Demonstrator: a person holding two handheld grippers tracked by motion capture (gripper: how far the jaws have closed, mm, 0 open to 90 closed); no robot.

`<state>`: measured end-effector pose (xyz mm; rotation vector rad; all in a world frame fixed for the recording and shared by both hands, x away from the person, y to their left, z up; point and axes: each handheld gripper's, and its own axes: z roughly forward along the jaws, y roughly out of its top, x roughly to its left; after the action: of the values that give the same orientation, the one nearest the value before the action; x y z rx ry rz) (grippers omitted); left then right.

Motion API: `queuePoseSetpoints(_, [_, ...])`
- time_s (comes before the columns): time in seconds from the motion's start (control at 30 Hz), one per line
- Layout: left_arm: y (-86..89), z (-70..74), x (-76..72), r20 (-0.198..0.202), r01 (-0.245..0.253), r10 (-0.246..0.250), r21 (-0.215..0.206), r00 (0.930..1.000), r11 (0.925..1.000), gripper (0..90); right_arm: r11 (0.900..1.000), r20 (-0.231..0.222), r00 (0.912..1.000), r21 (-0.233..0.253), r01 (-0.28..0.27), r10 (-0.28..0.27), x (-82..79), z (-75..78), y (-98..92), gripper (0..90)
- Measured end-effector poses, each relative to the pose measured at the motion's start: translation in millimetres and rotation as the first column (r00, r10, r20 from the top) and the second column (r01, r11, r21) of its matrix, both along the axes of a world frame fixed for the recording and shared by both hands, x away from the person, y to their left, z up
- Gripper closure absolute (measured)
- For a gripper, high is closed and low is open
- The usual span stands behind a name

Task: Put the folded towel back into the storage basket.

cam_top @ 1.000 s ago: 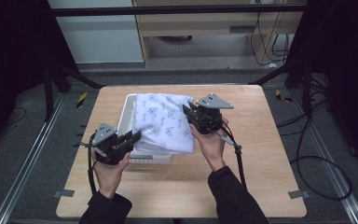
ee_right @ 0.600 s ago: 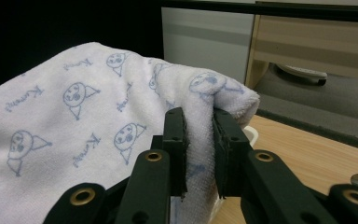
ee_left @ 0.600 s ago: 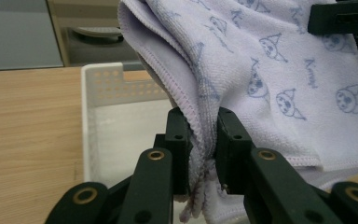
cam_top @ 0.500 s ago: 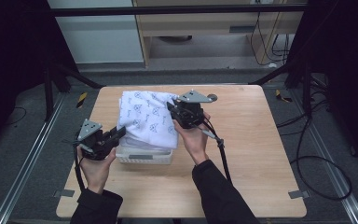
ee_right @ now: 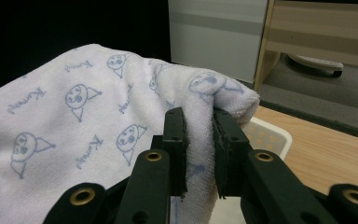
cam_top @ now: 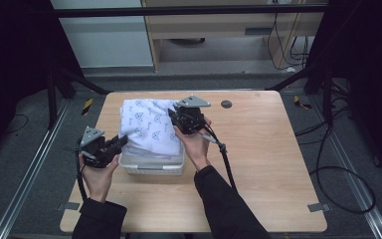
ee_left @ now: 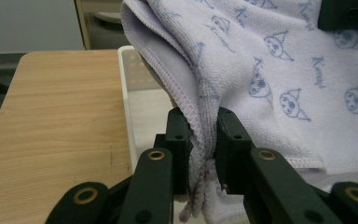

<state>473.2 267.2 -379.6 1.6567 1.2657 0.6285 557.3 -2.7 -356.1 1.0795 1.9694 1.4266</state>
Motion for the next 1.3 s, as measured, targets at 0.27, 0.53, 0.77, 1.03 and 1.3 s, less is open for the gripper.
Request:
queuePoseSetpoints(0.27, [-1.9,-15.2,9.6,-0.041,-0.005,0.006,0.028,0.9991,0.9996,76.3,1.000,-0.025,0.9997,-0.024,0.007,-0.008,10.0,-13.8,5.9,77.2])
queuePoseSetpoints(0.53, [-3.1,-26.5,16.6,-0.069,-0.004,0.008,0.055,0.9976,0.9985,76.3,0.999,-0.050,0.9986,-0.039,0.017,-0.019,17.7,-32.2,9.9,77.1])
queuePoseSetpoints(0.77, [-6.7,-35.0,21.5,-0.092,-0.002,0.009,0.081,0.9957,0.9967,76.2,0.998,-0.078,0.9962,-0.047,0.034,-0.038,20.0,-43.8,9.9,76.9])
queuePoseSetpoints(1.03, [-10.2,-42.4,25.7,-0.116,0.005,0.007,0.104,0.9933,0.9945,76.2,0.996,-0.087,0.9951,-0.080,0.039,-0.046,21.7,-52.8,12.0,76.7])
queuePoseSetpoints(1.3, [-13.2,-48.3,28.9,-0.136,0.008,0.009,0.126,0.9907,0.9919,76.1,0.994,-0.103,0.9930,-0.093,0.048,-0.058,22.6,-63.0,10.8,76.2])
